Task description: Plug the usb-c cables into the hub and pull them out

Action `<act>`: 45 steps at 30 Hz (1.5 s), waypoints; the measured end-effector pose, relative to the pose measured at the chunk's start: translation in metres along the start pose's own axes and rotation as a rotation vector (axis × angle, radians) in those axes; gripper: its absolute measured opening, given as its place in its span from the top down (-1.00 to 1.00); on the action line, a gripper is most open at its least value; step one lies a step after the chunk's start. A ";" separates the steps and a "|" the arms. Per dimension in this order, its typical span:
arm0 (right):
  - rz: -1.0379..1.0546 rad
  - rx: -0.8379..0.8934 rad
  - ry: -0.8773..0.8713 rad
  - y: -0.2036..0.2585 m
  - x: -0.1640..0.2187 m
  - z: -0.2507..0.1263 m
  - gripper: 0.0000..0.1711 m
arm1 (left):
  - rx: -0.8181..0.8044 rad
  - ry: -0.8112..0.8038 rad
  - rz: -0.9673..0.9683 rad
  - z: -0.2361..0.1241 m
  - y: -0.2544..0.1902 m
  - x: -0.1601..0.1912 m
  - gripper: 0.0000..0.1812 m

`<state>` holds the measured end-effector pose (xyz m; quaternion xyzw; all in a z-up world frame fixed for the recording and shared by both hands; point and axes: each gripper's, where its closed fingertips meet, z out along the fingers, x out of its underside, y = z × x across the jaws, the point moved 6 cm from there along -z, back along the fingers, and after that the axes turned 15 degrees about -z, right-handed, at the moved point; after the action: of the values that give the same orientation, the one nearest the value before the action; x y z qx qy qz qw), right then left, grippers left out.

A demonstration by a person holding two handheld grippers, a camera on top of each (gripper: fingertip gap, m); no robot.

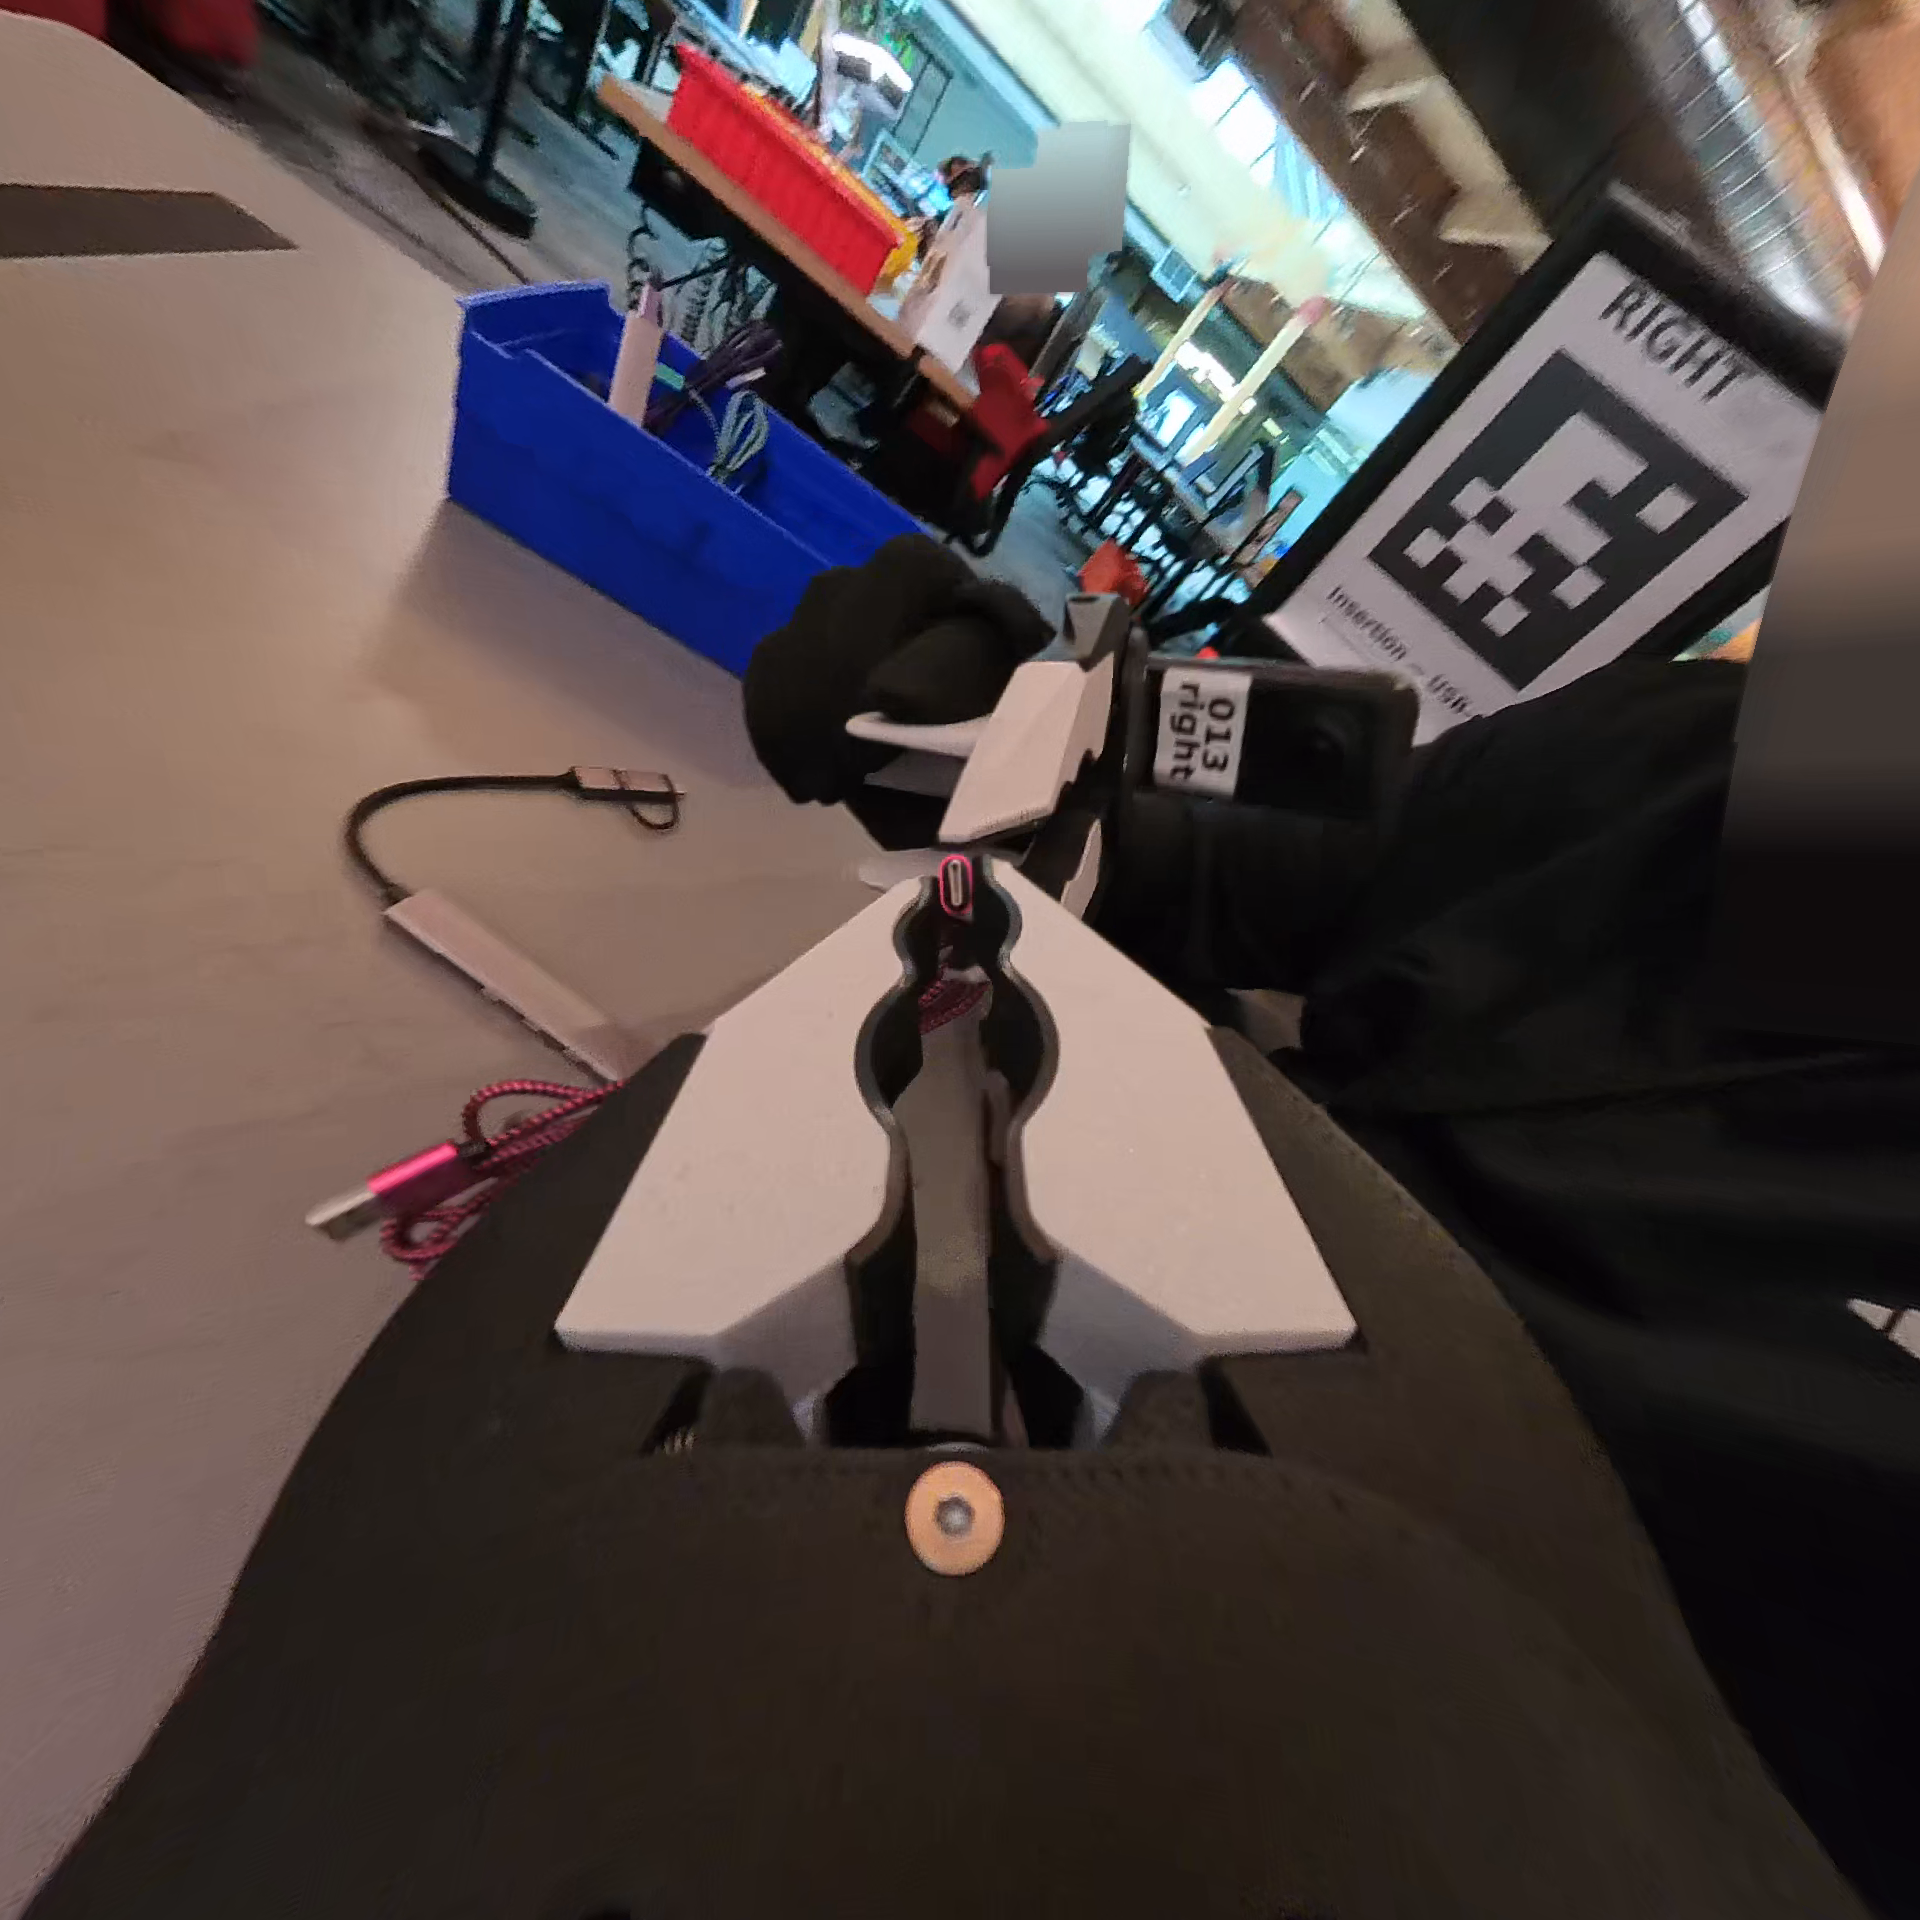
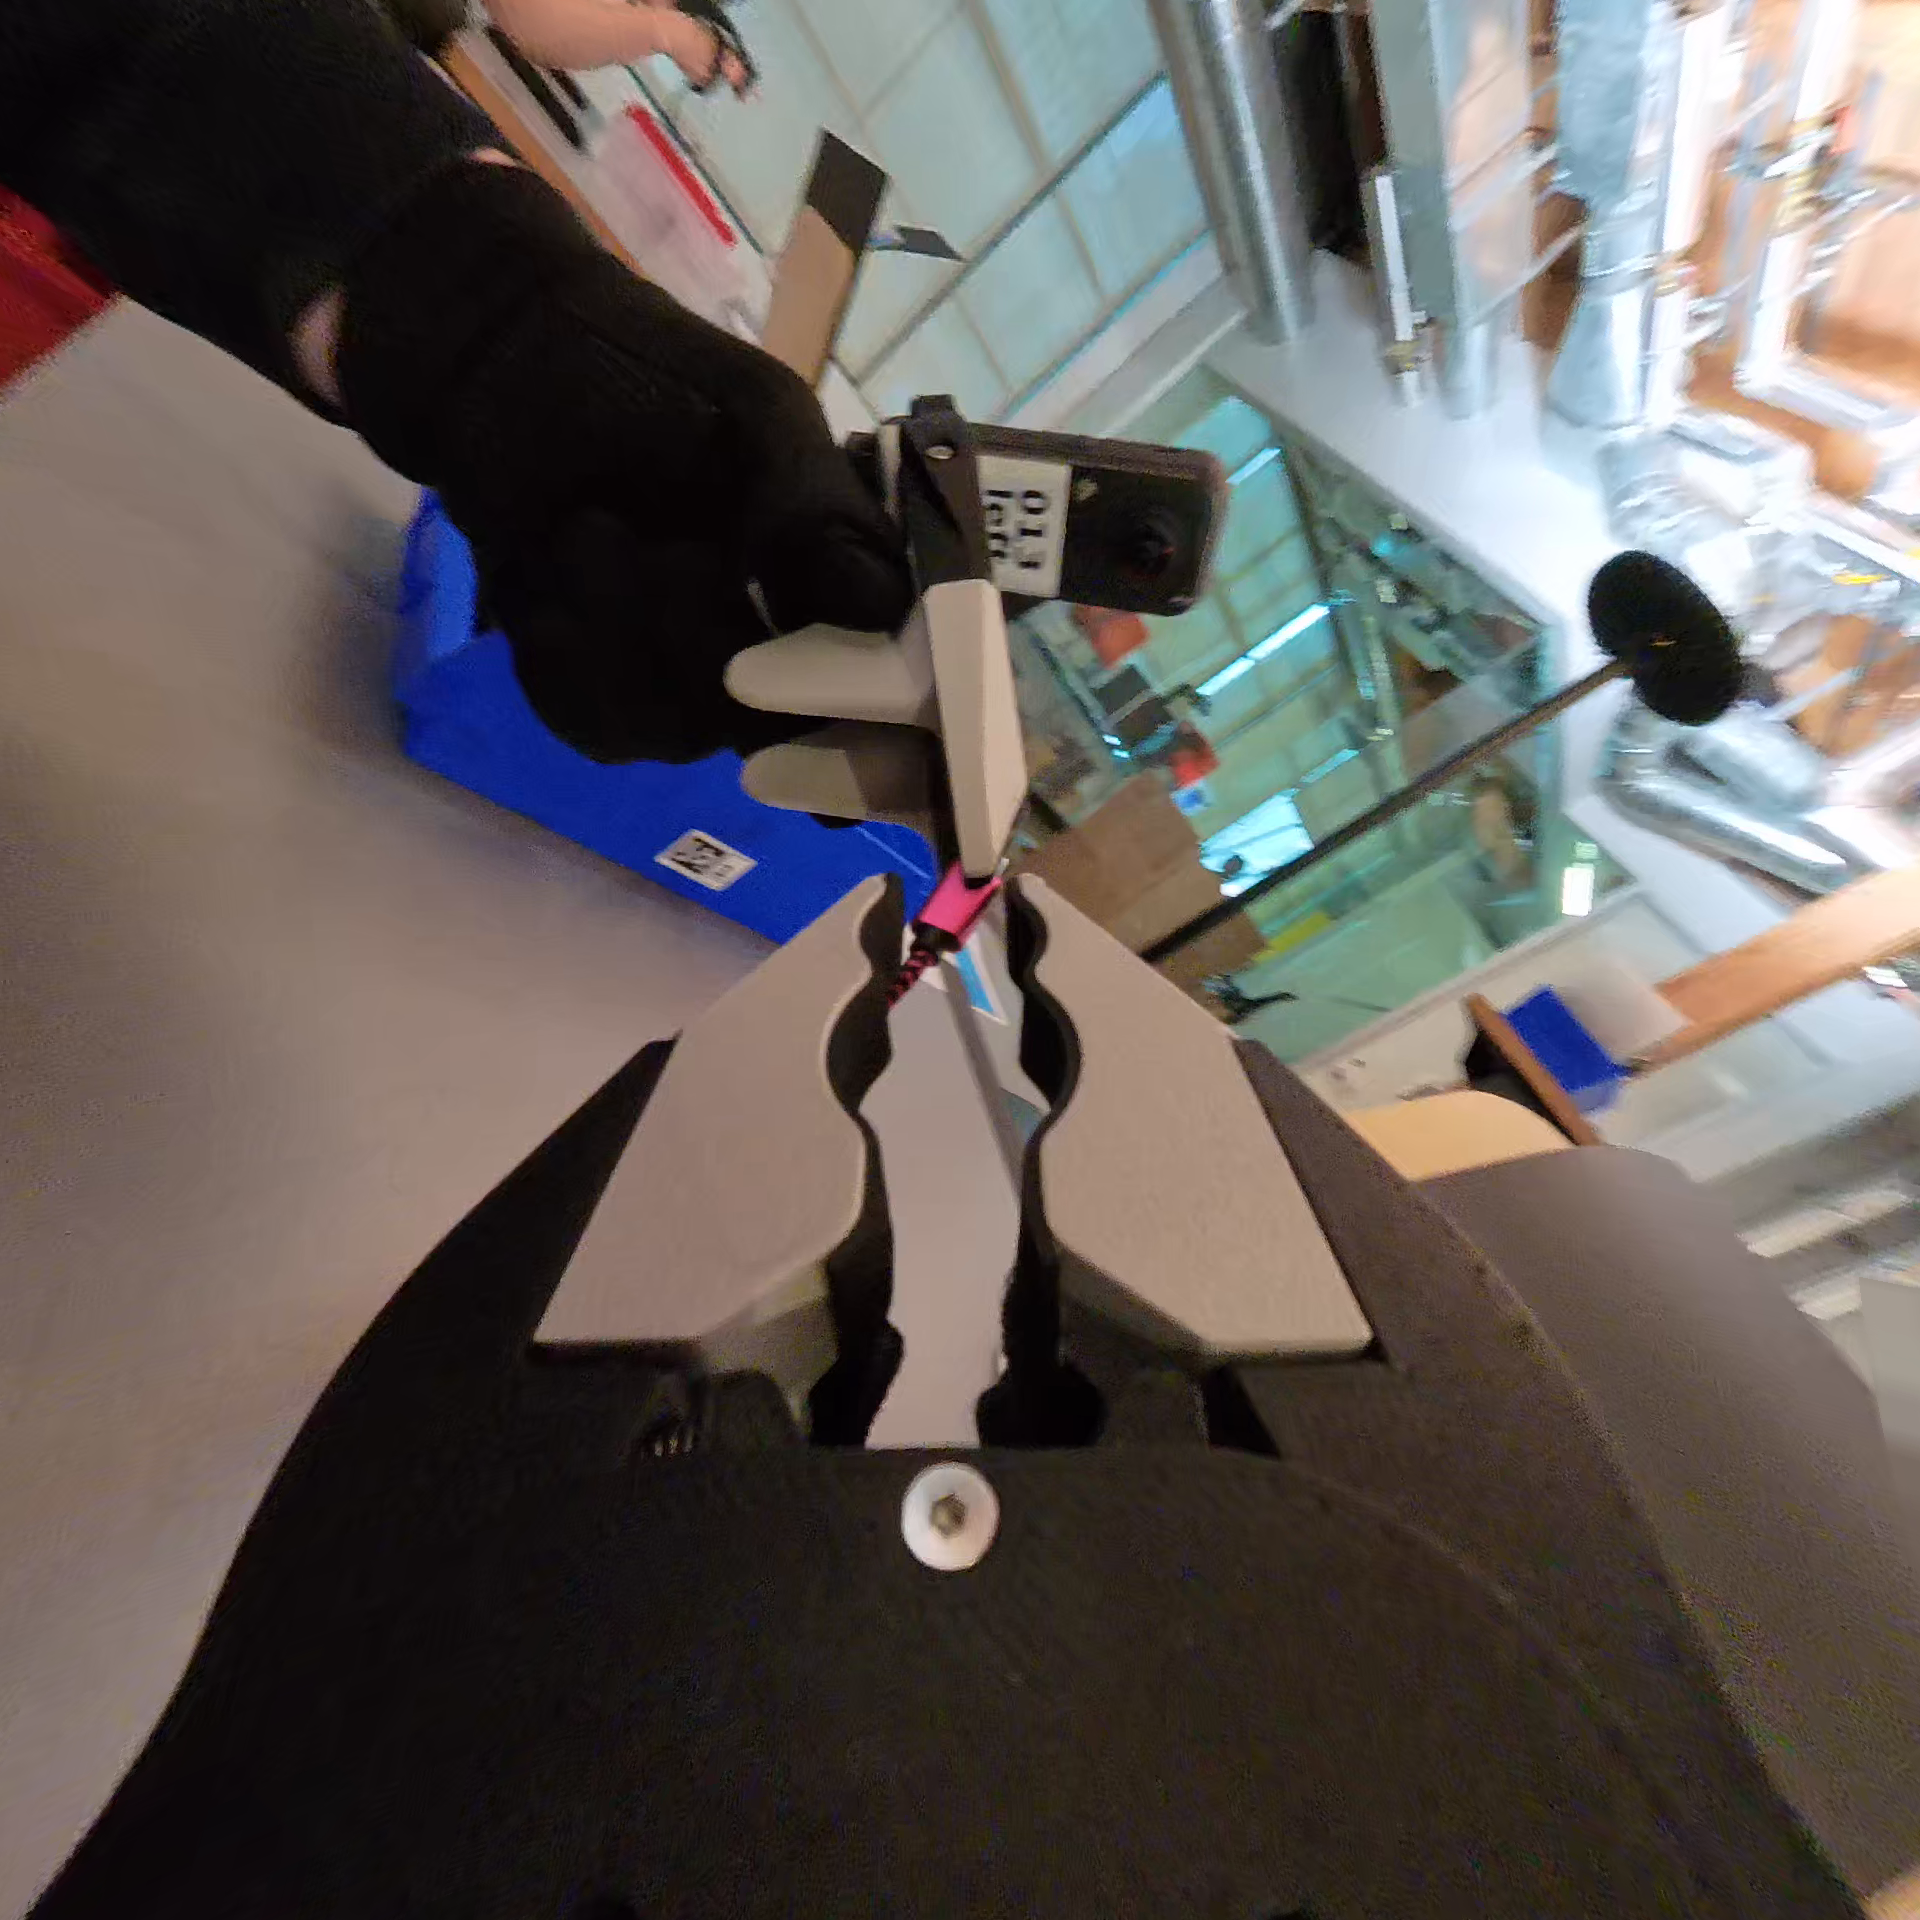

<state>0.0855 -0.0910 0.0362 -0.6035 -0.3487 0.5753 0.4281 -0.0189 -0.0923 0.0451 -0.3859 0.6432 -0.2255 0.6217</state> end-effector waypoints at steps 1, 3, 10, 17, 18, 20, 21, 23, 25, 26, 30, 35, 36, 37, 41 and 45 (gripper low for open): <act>-0.022 0.027 0.017 0.000 -0.001 -0.002 0.84 | 0.021 -0.006 -0.013 0.002 -0.001 0.001 0.97; -0.035 0.064 0.032 0.000 -0.002 -0.005 0.88 | 0.054 -0.021 -0.030 0.004 -0.002 0.001 0.97; 0.010 0.180 0.018 -0.003 -0.008 -0.013 0.92 | 0.162 -0.073 -0.055 0.008 -0.008 0.000 0.97; 0.002 0.102 -0.040 -0.004 -0.018 -0.022 0.92 | 0.292 -0.030 -0.072 0.013 -0.012 0.009 0.97; -0.001 0.091 -0.039 -0.005 -0.019 -0.023 0.92 | 0.306 -0.027 -0.073 0.014 -0.012 0.010 0.97; -0.014 0.079 -0.043 -0.006 -0.022 -0.025 0.92 | 0.344 -0.024 -0.084 0.015 -0.014 0.011 0.96; -0.027 0.070 -0.047 -0.006 -0.023 -0.026 0.92 | 0.355 -0.019 -0.084 0.016 -0.015 0.012 0.96; -0.044 0.045 -0.058 -0.005 -0.025 -0.029 0.92 | 0.370 0.000 -0.095 0.017 -0.015 0.014 0.95; -0.054 0.016 -0.084 -0.005 -0.029 -0.031 0.92 | 0.393 0.020 -0.089 0.019 -0.017 0.018 0.95; -0.058 -0.002 -0.103 -0.005 -0.031 -0.032 0.92 | 0.408 0.031 -0.081 0.019 -0.019 0.020 0.95; -0.137 -0.045 -0.149 -0.007 -0.043 -0.037 0.90 | 0.472 0.058 -0.054 0.022 -0.026 0.025 0.96; -0.180 -0.077 -0.167 -0.010 -0.052 -0.042 0.91 | 0.543 0.055 -0.034 0.025 -0.032 0.030 0.95; -0.173 -0.068 -0.171 -0.010 -0.054 -0.042 0.91 | 0.559 0.054 -0.028 0.026 -0.034 0.030 0.95; -0.174 -0.056 -0.170 -0.010 -0.055 -0.043 0.91 | 0.573 0.049 -0.024 0.026 -0.035 0.031 0.95; -0.192 -0.025 -0.156 -0.007 -0.058 -0.044 0.94 | 0.627 0.039 -0.029 0.027 -0.035 0.035 0.95; -0.180 -0.033 -0.159 -0.008 -0.058 -0.047 0.93 | 0.676 0.040 -0.032 0.032 -0.039 0.039 0.94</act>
<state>0.1275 -0.1462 0.0646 -0.5293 -0.4435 0.5748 0.4390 0.0234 -0.1401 0.0469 -0.1637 0.5379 -0.4432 0.6982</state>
